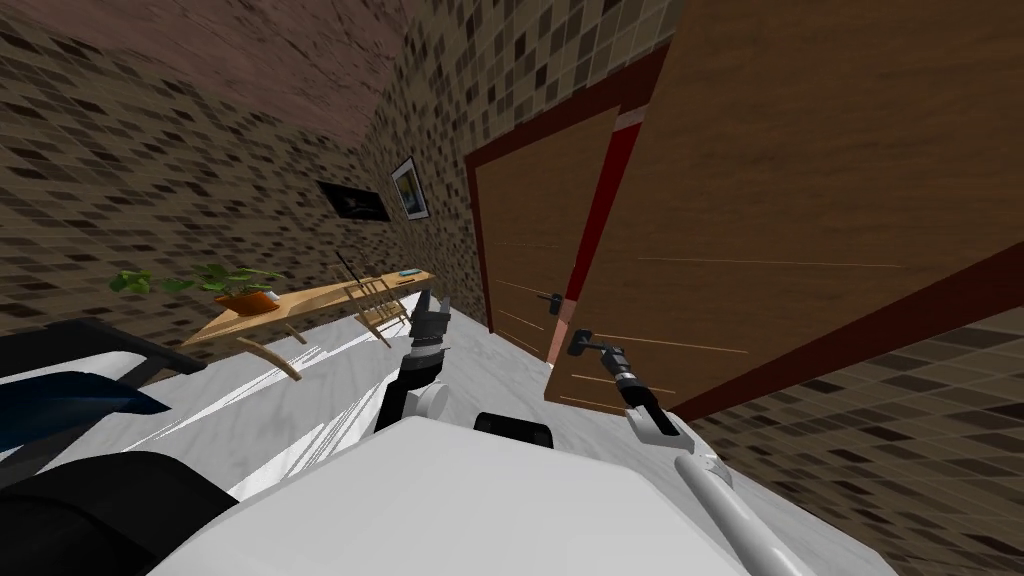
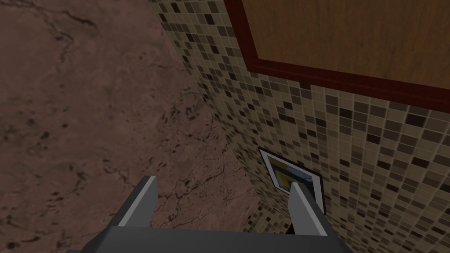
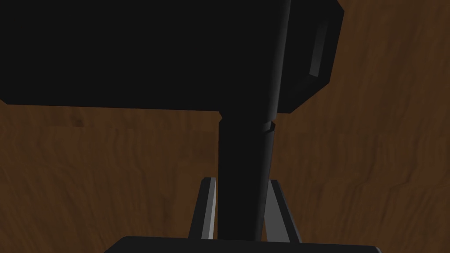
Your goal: Pull the door open
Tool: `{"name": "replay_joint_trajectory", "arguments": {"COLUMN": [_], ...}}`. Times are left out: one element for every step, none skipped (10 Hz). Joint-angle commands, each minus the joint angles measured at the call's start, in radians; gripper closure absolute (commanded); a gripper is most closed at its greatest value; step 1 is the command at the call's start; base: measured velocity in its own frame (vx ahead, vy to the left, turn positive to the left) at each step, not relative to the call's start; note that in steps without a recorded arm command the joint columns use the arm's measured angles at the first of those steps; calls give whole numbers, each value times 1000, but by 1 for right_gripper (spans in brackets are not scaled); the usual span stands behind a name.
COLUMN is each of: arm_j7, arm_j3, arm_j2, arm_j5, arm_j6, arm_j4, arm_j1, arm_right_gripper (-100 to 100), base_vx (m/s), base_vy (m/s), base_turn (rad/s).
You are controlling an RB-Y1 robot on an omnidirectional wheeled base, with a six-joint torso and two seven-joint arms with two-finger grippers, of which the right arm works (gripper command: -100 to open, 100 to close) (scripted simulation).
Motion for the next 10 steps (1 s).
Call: {"name": "replay_joint_trajectory", "arguments": {"arm_j7": [-14,-9,-31,-42,-54,-66,-77,-88,-96,-103], "arm_j3": [23,10,34,46,58,71,84,95,105,111], "arm_j2": [-7,-9,-34,-47,-62,-77,-91,-104,-114,-122], "arm_j5": [2,0,0,-1,-1,-2,-2,-3,-3,-4], "arm_j6": [-7,-7,-36,-52,-69,-86,-103,-118,-130,-139], "arm_j4": [-25,-12,-22,-28,-34,-41,-47,-52,-57,-60], "arm_j1": [12,9,32,43,54,66,78,88,97,103], "arm_right_gripper": [100,100,100,100,100,100,100,100,100,100], "base_vx": [-207,-94,-166,-246,-220,-210,-217,-198,-179,-158], "base_vy": [-95,-43,-22,-71,-86,-86,-93,-110,-118,-77], "base_turn": [114,16,114,146,140,111,78,107,96,69]}}
